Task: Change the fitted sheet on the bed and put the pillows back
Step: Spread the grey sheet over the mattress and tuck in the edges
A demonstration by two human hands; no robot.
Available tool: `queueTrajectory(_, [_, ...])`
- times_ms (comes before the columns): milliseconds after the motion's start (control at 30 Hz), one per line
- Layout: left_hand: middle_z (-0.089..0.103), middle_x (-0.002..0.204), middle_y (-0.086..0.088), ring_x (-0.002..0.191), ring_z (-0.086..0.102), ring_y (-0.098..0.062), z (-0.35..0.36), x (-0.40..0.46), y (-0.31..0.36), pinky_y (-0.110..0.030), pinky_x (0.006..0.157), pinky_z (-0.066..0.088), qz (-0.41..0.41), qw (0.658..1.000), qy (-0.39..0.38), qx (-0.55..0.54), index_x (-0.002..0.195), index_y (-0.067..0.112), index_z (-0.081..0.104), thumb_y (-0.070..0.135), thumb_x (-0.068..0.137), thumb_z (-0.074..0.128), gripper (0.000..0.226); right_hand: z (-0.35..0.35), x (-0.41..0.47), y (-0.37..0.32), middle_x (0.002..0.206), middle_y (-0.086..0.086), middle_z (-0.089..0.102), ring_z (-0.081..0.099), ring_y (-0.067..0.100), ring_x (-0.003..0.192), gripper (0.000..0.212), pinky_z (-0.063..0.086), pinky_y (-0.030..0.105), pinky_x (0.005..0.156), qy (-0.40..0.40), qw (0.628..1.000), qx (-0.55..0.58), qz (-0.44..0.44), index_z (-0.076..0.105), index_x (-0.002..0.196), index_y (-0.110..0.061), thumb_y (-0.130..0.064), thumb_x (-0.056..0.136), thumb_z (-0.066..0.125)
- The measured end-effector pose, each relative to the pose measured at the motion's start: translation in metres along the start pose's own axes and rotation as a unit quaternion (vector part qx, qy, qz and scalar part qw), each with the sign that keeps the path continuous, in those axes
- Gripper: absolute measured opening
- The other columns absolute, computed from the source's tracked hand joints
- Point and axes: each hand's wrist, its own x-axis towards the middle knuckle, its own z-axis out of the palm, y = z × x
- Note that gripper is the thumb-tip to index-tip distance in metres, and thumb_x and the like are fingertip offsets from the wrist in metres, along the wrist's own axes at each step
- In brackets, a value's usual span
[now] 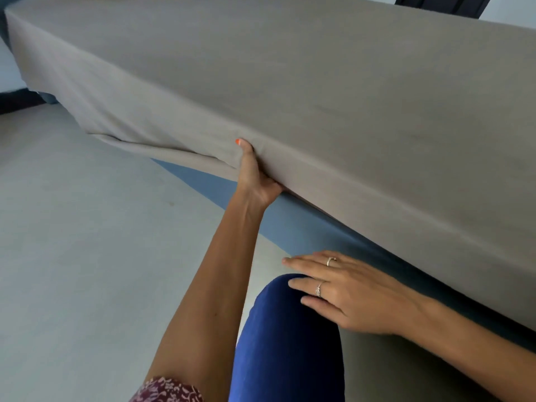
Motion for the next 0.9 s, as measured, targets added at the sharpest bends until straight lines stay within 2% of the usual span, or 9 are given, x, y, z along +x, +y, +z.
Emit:
queueTrajectory(133, [0.065, 0.113, -0.011, 0.094, 0.067, -0.025, -0.011, 0.0, 0.014, -0.043, 0.082, 0.054, -0.046, 0.976, 0.067, 0.2, 0.123, 0.008, 0.051, 0.084, 0.079, 0.027, 0.091, -0.027, 0.023, 0.009, 0.124, 0.001, 0.063, 0.063, 0.017, 0.104, 0.031, 0.048, 0.033, 0.095, 0.068, 0.998, -0.006, -0.004, 0.071, 0.101, -0.018, -0.032, 0.094, 0.044])
queueTrajectory(233, [0.071, 0.09, -0.015, 0.079, 0.071, -0.024, -0.023, -0.001, 0.017, -0.034, 0.066, 0.058, 0.035, 0.928, 0.171, 0.33, 0.095, 0.001, 0.061, 0.083, 0.079, 0.035, 0.087, -0.042, 0.034, 0.022, 0.121, 0.003, 0.065, 0.064, 0.021, 0.1, 0.029, 0.048, 0.034, 0.092, 0.118, 0.992, -0.041, 0.008, 0.073, 0.098, -0.015, -0.029, 0.094, 0.048])
queueTrajectory(300, [0.073, 0.083, -0.011, 0.075, 0.072, -0.021, -0.038, 0.001, 0.02, -0.03, 0.059, 0.055, 0.125, 0.906, 0.229, 0.333, 0.08, 0.006, 0.062, 0.078, 0.076, 0.052, 0.073, -0.05, 0.04, 0.034, 0.119, 0.005, 0.066, 0.065, 0.023, 0.1, 0.029, 0.044, 0.034, 0.094, 0.147, 0.986, -0.072, 0.025, 0.073, 0.098, -0.014, -0.028, 0.094, 0.048])
queueTrajectory(367, [0.07, 0.094, -0.008, 0.081, 0.071, -0.021, -0.052, 0.005, 0.024, -0.031, 0.061, 0.053, 0.15, 0.912, 0.24, 0.296, 0.078, 0.01, 0.058, 0.073, 0.075, 0.059, 0.063, -0.056, 0.05, 0.047, 0.121, 0.007, 0.065, 0.064, 0.026, 0.102, 0.032, 0.041, 0.036, 0.096, 0.159, 0.981, -0.098, 0.054, 0.072, 0.102, -0.012, -0.029, 0.094, 0.046])
queueTrajectory(467, [0.059, 0.11, -0.006, 0.094, 0.06, -0.024, -0.06, 0.011, 0.024, -0.035, 0.074, 0.052, 0.116, 0.927, 0.259, 0.246, 0.097, 0.011, 0.056, 0.071, 0.083, 0.05, 0.062, -0.069, 0.076, 0.068, 0.145, 0.008, 0.046, 0.05, 0.028, 0.126, 0.056, 0.032, 0.041, 0.109, 0.08, 0.981, -0.092, 0.15, 0.059, 0.127, -0.014, -0.049, 0.091, 0.034])
queueTrajectory(533, [0.054, 0.117, -0.006, 0.096, 0.056, -0.023, -0.058, 0.015, 0.021, -0.036, 0.086, 0.05, 0.123, 0.928, 0.281, 0.214, 0.11, 0.013, 0.051, 0.065, 0.089, 0.045, 0.057, -0.075, 0.097, 0.081, 0.159, 0.003, 0.02, 0.031, 0.024, 0.141, 0.077, 0.02, 0.043, 0.116, 0.018, 0.974, -0.04, 0.222, 0.038, 0.145, -0.02, -0.067, 0.085, 0.025])
queueTrajectory(600, [0.051, 0.128, -0.006, 0.112, 0.053, -0.025, -0.06, 0.02, 0.021, -0.032, 0.096, 0.043, 0.163, 0.913, 0.31, 0.207, 0.12, 0.015, 0.049, 0.057, 0.093, 0.045, 0.05, -0.069, 0.112, 0.093, 0.161, -0.003, 0.002, 0.016, 0.017, 0.146, 0.083, 0.011, 0.043, 0.118, -0.027, 0.966, -0.006, 0.257, 0.017, 0.152, -0.026, -0.073, 0.084, 0.03])
queueTrajectory(733, [0.048, 0.141, -0.005, 0.128, 0.047, -0.022, -0.062, 0.032, 0.031, -0.025, 0.093, 0.035, 0.229, 0.884, 0.348, 0.21, 0.142, 0.015, 0.042, 0.045, 0.099, 0.041, 0.053, -0.055, 0.116, 0.1, 0.161, -0.005, -0.002, 0.001, 0.011, 0.148, 0.091, 0.007, 0.041, 0.118, -0.062, 0.962, -0.022, 0.264, 0.001, 0.153, -0.031, -0.073, 0.082, 0.039])
queueTrajectory(900, [0.05, 0.14, -0.005, 0.129, 0.045, -0.026, -0.06, 0.051, 0.039, -0.032, 0.105, 0.035, 0.197, 0.892, 0.328, 0.24, 0.14, 0.016, 0.047, 0.038, 0.103, 0.028, 0.047, -0.052, 0.115, 0.099, 0.161, -0.005, -0.001, 0.002, 0.011, 0.148, 0.089, 0.007, 0.041, 0.118, -0.038, 0.964, -0.033, 0.262, 0.001, 0.153, -0.031, -0.069, 0.083, 0.041])
